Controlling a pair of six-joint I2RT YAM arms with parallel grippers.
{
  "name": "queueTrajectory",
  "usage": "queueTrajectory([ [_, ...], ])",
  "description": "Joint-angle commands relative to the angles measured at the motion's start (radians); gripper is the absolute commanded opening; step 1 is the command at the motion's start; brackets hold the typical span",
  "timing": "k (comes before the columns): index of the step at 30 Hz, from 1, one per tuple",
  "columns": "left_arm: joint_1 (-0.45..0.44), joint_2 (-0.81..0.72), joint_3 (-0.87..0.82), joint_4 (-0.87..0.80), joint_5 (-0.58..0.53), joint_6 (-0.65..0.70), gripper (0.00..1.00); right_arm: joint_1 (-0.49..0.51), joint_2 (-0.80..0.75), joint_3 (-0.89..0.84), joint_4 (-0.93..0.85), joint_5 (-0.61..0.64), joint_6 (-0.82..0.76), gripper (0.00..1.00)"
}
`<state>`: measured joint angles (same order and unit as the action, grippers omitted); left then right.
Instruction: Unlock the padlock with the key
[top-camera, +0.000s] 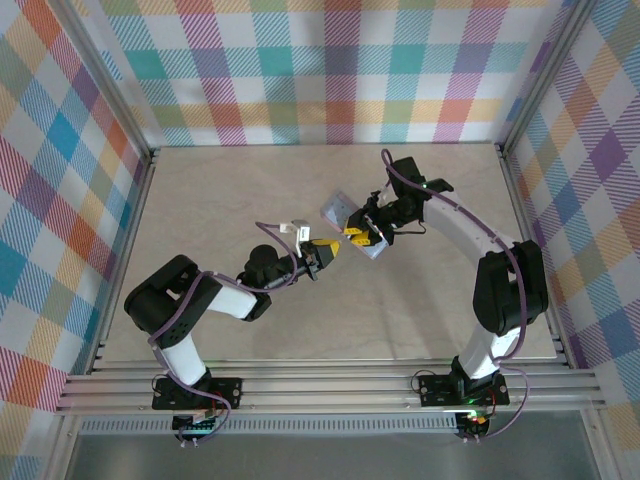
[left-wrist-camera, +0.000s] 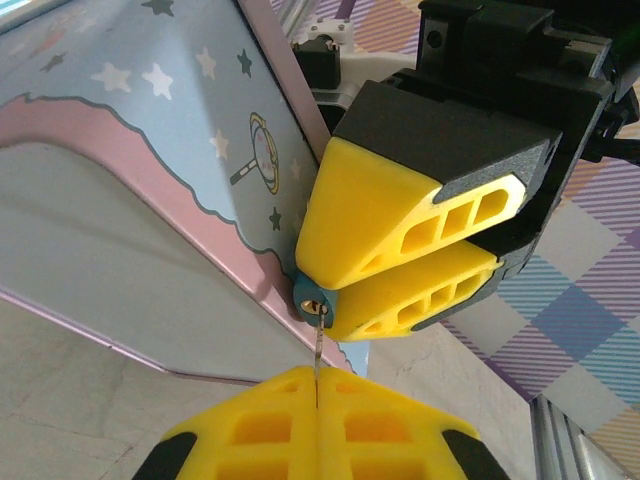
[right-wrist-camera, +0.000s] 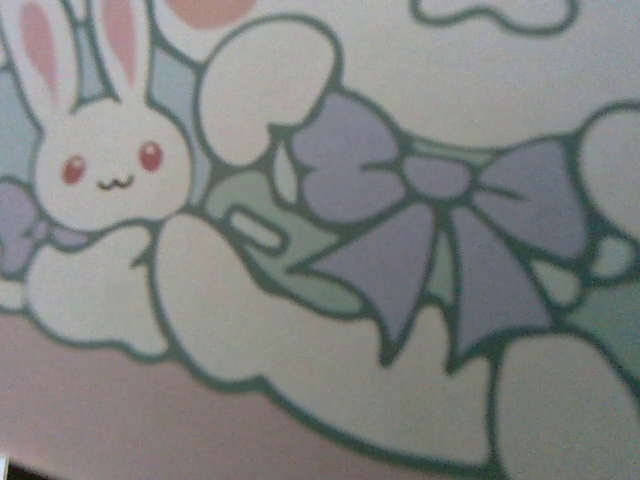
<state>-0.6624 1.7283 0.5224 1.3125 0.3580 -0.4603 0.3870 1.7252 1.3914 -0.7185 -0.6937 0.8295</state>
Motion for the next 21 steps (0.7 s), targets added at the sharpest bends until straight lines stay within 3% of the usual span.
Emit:
queueTrajectory([
  [1, 0.001, 0.009, 0.033, 0.054, 0.027, -0.015, 0.0, 0.006, 0.0, 0.03, 0.025, -0.054, -0.015, 0.0],
  [21, 0.006, 0.014, 0.039, 0.057, 0.012, -0.013, 0.0, 0.006, 0.001, 0.02, 0.008, -0.078, -0.033, 0.0],
])
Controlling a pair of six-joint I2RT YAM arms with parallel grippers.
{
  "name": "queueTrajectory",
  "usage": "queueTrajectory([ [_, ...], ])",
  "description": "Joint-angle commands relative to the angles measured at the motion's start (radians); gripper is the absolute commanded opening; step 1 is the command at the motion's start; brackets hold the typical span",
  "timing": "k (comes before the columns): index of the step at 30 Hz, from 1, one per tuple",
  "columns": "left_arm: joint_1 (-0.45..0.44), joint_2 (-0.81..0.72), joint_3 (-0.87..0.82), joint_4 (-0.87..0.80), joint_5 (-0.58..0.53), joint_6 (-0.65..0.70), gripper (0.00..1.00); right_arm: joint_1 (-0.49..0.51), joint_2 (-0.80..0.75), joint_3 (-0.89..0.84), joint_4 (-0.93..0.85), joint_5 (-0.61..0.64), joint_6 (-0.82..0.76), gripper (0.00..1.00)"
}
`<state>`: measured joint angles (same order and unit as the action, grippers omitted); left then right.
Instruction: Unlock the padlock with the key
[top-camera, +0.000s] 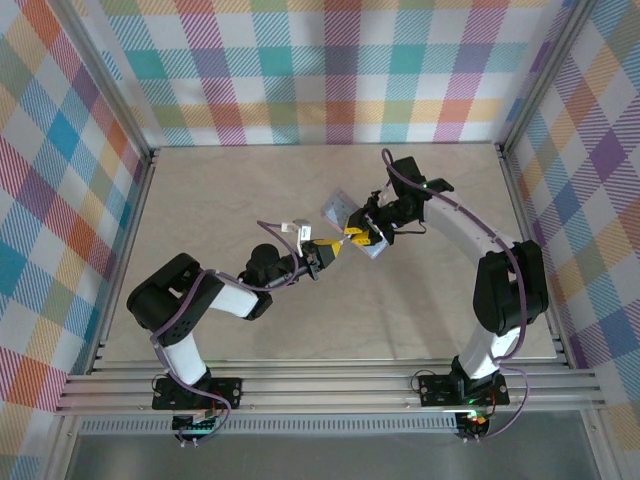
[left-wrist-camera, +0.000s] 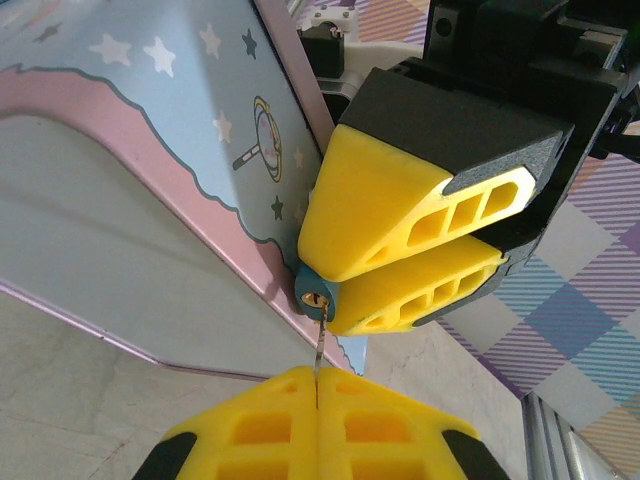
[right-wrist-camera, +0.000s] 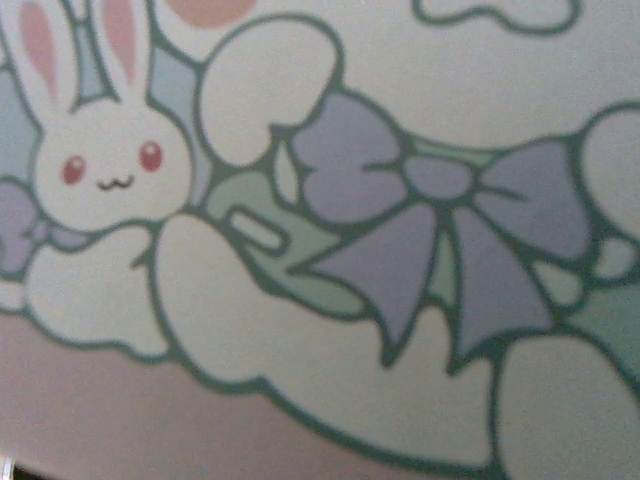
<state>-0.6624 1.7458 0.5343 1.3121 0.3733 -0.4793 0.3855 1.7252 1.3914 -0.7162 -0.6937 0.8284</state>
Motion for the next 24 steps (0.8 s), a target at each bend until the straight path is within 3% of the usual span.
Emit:
queueTrajectory([
  [1, 0.008, -0.005, 0.027, 0.058, -0.004, 0.006, 0.0, 0.007, 0.001, 0.02, 0.003, -0.081, -0.036, 0.0],
  [24, 0.017, -0.043, 0.021, 0.062, 0.018, 0.0, 0.0, 0.006, 0.007, 0.035, -0.023, -0.158, -0.058, 0.0],
])
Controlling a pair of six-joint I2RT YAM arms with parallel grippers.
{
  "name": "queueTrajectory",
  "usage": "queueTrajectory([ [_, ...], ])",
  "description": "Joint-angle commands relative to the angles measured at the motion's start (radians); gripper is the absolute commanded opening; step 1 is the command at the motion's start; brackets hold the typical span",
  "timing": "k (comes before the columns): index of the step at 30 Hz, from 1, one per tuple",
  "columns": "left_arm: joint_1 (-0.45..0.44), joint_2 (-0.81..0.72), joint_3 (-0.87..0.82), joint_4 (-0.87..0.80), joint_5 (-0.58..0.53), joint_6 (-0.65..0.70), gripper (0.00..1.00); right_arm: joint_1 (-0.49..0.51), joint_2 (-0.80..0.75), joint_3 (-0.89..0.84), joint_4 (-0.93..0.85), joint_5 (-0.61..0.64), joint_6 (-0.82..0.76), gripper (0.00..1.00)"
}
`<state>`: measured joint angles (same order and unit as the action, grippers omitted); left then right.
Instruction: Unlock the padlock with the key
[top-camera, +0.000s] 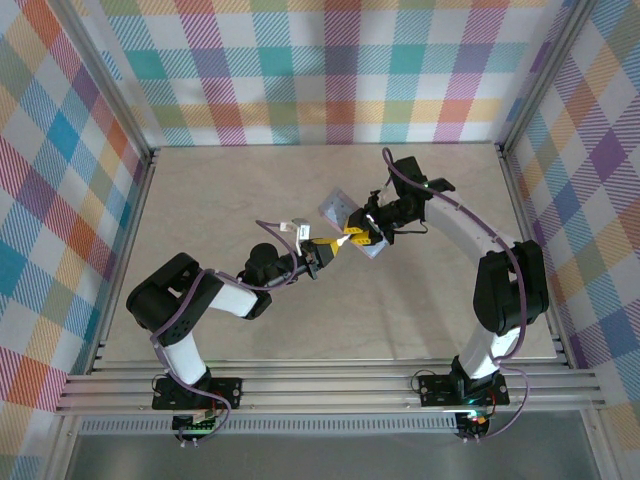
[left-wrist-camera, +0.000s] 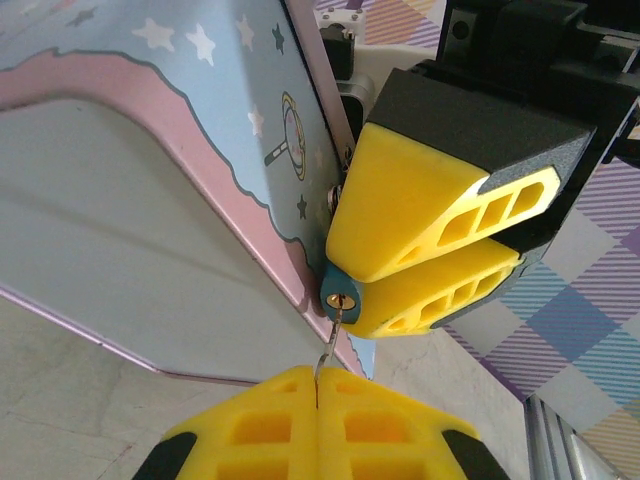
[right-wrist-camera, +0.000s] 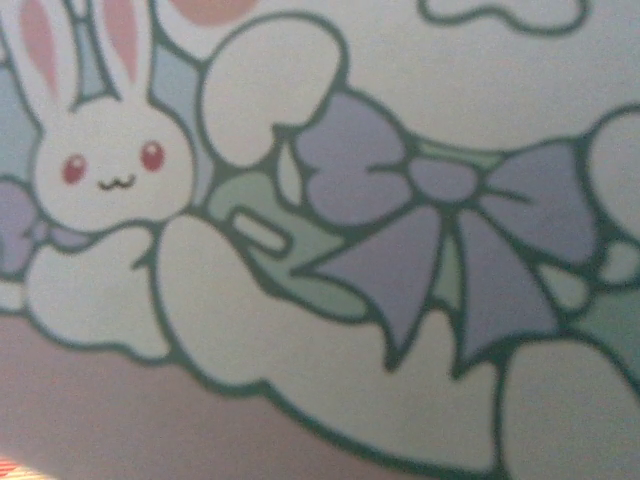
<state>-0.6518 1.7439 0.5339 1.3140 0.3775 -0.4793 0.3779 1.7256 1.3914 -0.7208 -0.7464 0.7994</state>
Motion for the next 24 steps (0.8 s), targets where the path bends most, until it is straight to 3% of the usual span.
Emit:
queueTrajectory([
  [1, 0.006, -0.046, 0.02, 0.06, 0.015, -0.002, 0.0, 0.014, 0.009, 0.037, -0.02, -0.107, -0.032, 0.0],
  [24, 0.006, -0.077, 0.005, 0.06, 0.008, -0.016, 0.0, 0.01, 0.031, 0.058, -0.04, -0.118, -0.043, 0.0],
])
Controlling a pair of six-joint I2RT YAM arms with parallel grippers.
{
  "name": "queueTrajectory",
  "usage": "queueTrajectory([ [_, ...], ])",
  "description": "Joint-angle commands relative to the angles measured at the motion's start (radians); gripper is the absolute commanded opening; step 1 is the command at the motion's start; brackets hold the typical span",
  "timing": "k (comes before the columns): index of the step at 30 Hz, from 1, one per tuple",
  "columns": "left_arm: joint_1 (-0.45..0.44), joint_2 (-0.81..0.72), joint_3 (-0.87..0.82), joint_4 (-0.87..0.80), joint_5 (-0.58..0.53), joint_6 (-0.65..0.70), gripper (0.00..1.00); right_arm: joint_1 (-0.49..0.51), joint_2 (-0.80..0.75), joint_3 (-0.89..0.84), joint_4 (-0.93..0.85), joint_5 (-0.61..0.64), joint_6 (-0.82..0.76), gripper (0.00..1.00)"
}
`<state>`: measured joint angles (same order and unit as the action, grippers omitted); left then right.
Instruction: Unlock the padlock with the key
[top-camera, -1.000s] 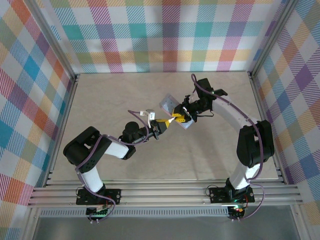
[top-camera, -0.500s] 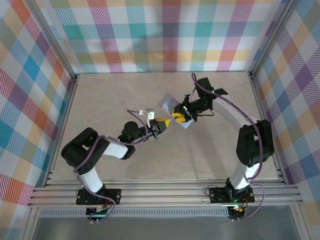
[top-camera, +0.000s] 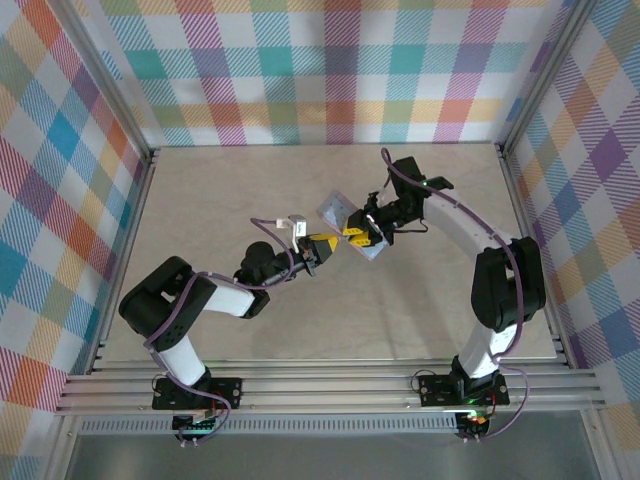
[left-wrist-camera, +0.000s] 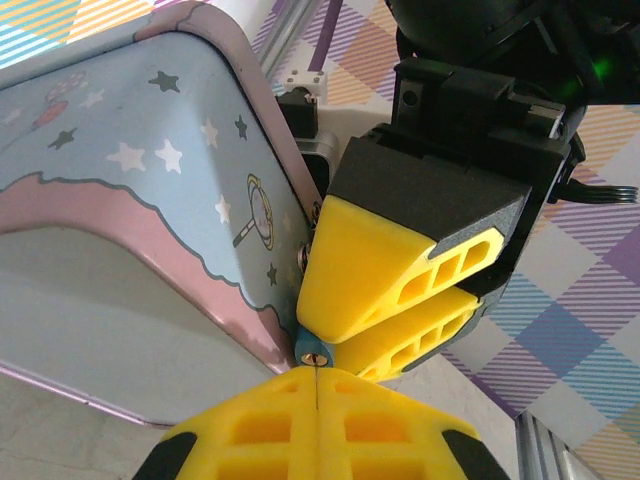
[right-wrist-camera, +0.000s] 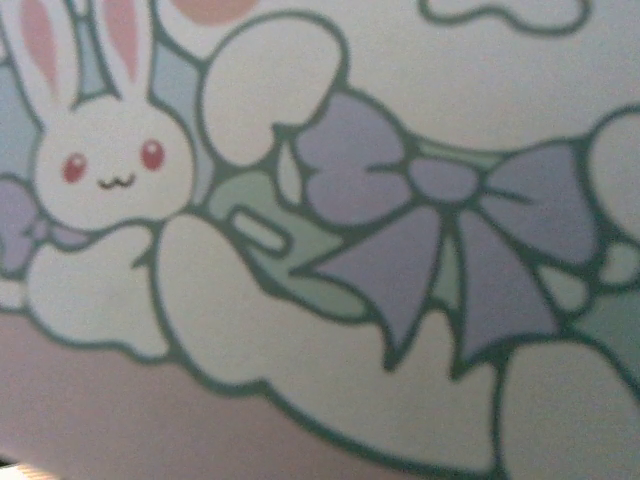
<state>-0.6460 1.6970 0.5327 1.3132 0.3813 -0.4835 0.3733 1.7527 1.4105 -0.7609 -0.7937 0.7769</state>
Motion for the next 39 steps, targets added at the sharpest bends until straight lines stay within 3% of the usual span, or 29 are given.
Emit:
queueTrajectory([
  [1, 0.0, -0.029, 0.004, 0.06, 0.002, -0.013, 0.0, 0.015, 0.004, 0.039, 0.002, -0.07, -0.017, 0.0],
  [9, 0.0, 0.007, -0.02, 0.058, -0.036, -0.044, 0.0, 0.015, -0.014, 0.012, 0.05, 0.006, 0.011, 0.0],
  [12, 0.005, 0.012, -0.067, 0.053, -0.064, -0.059, 0.0, 0.025, -0.034, -0.021, 0.068, 0.121, -0.006, 0.0],
  [16, 0.016, -0.002, -0.147, 0.048, -0.089, -0.085, 0.0, 0.084, -0.041, -0.067, 0.075, 0.365, -0.093, 0.0],
  [23, 0.032, -0.088, -0.283, -0.054, -0.14, -0.145, 0.0, 0.167, -0.02, -0.31, 0.378, 0.52, -0.069, 0.0],
  [25, 0.033, -0.137, -0.307, -0.119, -0.152, -0.163, 0.0, 0.18, 0.0, -0.365, 0.458, 0.526, -0.052, 0.07],
  [31, 0.034, -0.398, -0.296, -0.49, -0.175, -0.148, 0.0, 0.203, -0.04, -0.428, 0.542, 0.478, -0.03, 0.45],
  [35, 0.044, -0.608, -0.263, -0.753, -0.206, -0.129, 0.0, 0.204, -0.154, -0.471, 0.534, 0.467, -0.022, 0.55],
  [39, 0.064, -0.77, -0.226, -0.923, -0.192, -0.152, 0.0, 0.204, -0.307, -0.542, 0.584, 0.445, 0.016, 0.54],
])
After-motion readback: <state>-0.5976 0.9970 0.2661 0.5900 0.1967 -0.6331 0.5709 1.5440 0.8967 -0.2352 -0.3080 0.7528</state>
